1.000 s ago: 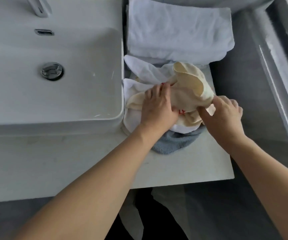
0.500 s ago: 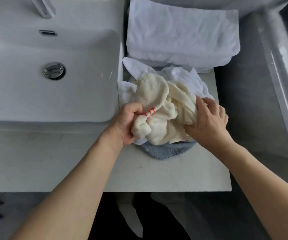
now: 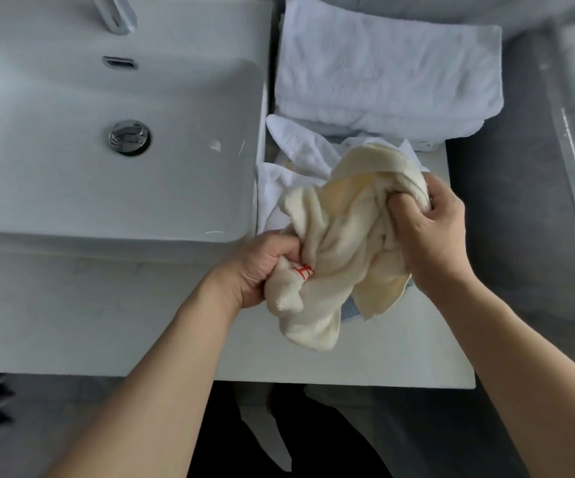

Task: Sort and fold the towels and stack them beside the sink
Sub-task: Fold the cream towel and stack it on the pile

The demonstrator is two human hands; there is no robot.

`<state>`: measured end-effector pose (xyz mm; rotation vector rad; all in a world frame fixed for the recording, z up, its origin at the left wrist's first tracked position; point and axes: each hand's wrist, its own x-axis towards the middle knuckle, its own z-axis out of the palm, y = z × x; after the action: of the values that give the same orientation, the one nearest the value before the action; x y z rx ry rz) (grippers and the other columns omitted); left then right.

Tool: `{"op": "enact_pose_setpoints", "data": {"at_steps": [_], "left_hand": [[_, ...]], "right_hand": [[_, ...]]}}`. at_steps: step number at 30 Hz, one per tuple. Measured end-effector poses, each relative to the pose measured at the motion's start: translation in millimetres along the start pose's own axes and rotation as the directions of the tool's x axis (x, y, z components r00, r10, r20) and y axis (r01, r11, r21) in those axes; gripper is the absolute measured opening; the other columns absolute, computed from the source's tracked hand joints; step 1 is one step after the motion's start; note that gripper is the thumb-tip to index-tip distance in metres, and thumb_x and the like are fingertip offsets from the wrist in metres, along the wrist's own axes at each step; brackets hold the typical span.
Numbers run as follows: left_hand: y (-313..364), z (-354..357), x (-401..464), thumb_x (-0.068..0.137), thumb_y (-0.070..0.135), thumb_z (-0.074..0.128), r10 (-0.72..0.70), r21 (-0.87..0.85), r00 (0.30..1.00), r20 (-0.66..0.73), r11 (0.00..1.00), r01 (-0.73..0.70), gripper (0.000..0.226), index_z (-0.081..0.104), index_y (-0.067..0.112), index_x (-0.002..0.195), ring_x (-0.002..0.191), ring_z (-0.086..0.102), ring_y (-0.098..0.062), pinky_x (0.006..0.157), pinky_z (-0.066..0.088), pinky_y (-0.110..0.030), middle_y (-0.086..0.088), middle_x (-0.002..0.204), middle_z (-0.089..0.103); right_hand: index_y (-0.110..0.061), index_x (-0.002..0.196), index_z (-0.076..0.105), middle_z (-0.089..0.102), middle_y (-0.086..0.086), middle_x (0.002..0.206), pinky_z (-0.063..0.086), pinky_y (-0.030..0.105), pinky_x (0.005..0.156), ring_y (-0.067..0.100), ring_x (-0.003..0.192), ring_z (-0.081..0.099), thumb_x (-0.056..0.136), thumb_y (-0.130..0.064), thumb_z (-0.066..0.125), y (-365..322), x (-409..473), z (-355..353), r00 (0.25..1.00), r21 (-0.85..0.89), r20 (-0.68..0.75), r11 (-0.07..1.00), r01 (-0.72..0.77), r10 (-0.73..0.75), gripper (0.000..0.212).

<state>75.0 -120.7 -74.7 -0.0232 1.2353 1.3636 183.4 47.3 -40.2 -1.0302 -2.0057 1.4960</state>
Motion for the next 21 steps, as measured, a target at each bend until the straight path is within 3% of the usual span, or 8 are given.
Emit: {"op": "enact_pose_setpoints", "data": {"at_steps": [3, 6, 9, 11, 16, 21], "left_hand": [[-0.2, -8.6, -0.7, 0.061, 0.003, 0.05, 0.07, -0.082, 0.996, -0.049, 0.994, -0.074, 0.037, 0.068, 0.009, 0.093, 0.092, 0.051, -0.034, 0.088, 0.041, -0.042, -0.018, 0.095, 0.055], [2.7, -14.4, -7.6, 0.065, 0.004, 0.05, 0.112, -0.101, 0.994, 0.015, 0.989, -0.11, 0.033, 0.069, 0.015, 0.089, 0.082, 0.06, -0.027, 0.081, 0.048, -0.037, -0.013, 0.086, 0.061], [9.9, -13.3, -16.1, 0.064, 0.006, 0.047, 0.107, -0.065, 0.994, 0.029, 0.992, -0.105, 0.024, 0.065, 0.012, 0.079, 0.064, 0.056, -0.02, 0.065, 0.047, -0.03, -0.009, 0.069, 0.056], [13.9, -15.5, -21.9, 0.063, 0.007, 0.046, 0.082, -0.076, 0.997, 0.014, 0.994, -0.081, 0.017, 0.061, 0.012, 0.069, 0.057, 0.047, -0.017, 0.057, 0.041, -0.026, -0.006, 0.062, 0.048], [19.5, -44.6, -39.1, 0.063, 0.01, 0.047, 0.035, -0.046, 0.998, 0.047, 0.998, -0.033, 0.018, 0.054, 0.01, 0.08, 0.066, 0.041, -0.023, 0.062, 0.037, -0.031, -0.008, 0.072, 0.042], [25.5, -96.5, -70.8, 0.063, 0.014, 0.049, -0.038, 0.05, 0.995, 0.097, 0.998, 0.033, 0.02, 0.051, 0.006, 0.082, 0.063, 0.042, -0.024, 0.06, 0.037, -0.032, -0.009, 0.07, 0.042]], "right_hand": [[-0.011, 0.079, 0.063, 0.06, 0.003, 0.071, 0.053, 0.045, 0.064, 0.018, 0.068, 0.057, 0.08, -0.019, 0.055, -13.5, 3.0, 4.6, 0.991, 0.074, 0.064, 0.989, -0.125, 0.12, 0.011], [-0.01, 0.093, 0.068, 0.07, 0.018, 0.088, 0.057, 0.051, 0.078, 0.025, 0.079, 0.067, 0.081, -0.024, 0.058, -22.7, 4.4, 7.9, 0.928, 0.114, 0.267, 0.948, -0.298, 0.259, 0.021], [-0.003, 0.097, 0.066, 0.069, 0.017, 0.087, 0.056, 0.051, 0.079, 0.023, 0.077, 0.065, 0.081, -0.026, 0.059, -23.3, 0.9, 13.2, 0.904, 0.057, 0.323, 0.947, -0.315, 0.281, 0.029], [-0.004, 0.093, 0.065, 0.066, 0.01, 0.082, 0.056, 0.051, 0.078, 0.022, 0.076, 0.063, 0.079, -0.027, 0.059, -21.8, -5.5, 22.7, 0.914, 0.059, 0.289, 0.947, -0.314, 0.285, 0.028], [-0.022, 0.069, 0.062, 0.06, 0.001, 0.071, 0.051, 0.042, 0.068, 0.019, 0.07, 0.056, 0.078, -0.028, 0.057, -24.0, -32.8, 63.7, 0.955, 0.064, 0.127, 0.959, -0.277, 0.267, 0.011], [-0.014, 0.068, 0.046, 0.041, 0.0, 0.064, 0.037, 0.031, 0.055, 0.013, 0.061, 0.04, 0.081, -0.017, 0.052, -29.2, -77.8, 120.8, 0.967, 0.084, -0.148, 0.977, -0.197, 0.208, 0.015]]}}
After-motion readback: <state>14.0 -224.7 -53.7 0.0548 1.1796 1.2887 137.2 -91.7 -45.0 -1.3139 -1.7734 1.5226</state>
